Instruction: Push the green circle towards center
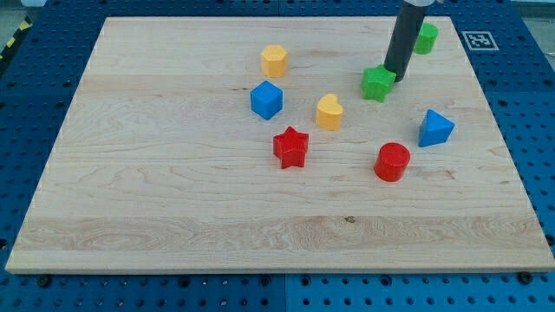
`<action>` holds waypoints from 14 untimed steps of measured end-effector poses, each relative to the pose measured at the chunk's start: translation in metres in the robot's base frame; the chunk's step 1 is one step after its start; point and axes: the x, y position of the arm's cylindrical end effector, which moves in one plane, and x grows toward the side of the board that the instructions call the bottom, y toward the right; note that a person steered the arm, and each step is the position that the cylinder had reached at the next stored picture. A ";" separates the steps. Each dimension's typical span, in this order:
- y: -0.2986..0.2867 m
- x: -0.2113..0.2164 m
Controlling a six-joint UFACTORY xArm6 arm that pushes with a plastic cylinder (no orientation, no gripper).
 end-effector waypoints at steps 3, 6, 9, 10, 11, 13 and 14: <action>0.106 -0.012; 0.096 -0.096; 0.046 -0.083; 0.054 -0.069; 0.053 -0.069; 0.015 -0.059; -0.002 -0.053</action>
